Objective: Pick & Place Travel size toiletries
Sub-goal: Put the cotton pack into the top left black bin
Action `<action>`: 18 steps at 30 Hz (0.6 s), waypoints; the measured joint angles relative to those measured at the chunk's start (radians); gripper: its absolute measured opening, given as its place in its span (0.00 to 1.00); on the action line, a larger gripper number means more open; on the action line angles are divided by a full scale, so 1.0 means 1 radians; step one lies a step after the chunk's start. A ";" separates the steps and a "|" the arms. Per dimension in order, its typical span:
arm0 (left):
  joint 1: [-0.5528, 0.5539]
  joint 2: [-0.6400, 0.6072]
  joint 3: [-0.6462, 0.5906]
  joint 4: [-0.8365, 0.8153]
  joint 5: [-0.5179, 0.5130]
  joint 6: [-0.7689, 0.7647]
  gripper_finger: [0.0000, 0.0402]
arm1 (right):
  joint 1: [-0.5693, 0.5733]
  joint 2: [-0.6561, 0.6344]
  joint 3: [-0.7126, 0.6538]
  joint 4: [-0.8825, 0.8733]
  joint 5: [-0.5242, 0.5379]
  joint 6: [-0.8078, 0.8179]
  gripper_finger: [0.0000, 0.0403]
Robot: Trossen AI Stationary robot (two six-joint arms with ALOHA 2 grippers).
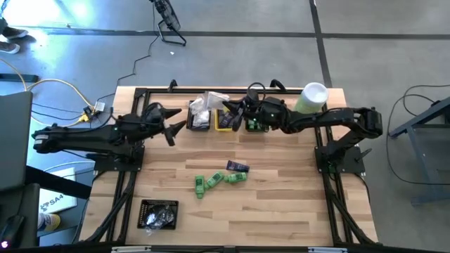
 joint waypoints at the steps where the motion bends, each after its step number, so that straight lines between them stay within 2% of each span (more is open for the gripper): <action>1: 0.000 0.020 0.000 0.022 -0.004 0.000 0.67 | -0.010 0.000 0.000 -0.002 -0.023 0.000 0.01; 8: 0.029 0.144 0.000 0.157 0.025 -0.042 0.67 | -0.074 0.000 -0.001 -0.020 -0.198 -0.001 0.01; 12: 0.105 0.223 0.000 0.245 0.105 -0.099 0.67 | -0.103 0.000 -0.001 -0.038 -0.264 -0.026 0.01; 18: 0.191 0.322 -0.001 0.413 0.218 -0.103 0.67 | -0.149 0.000 -0.001 -0.086 -0.344 -0.027 0.01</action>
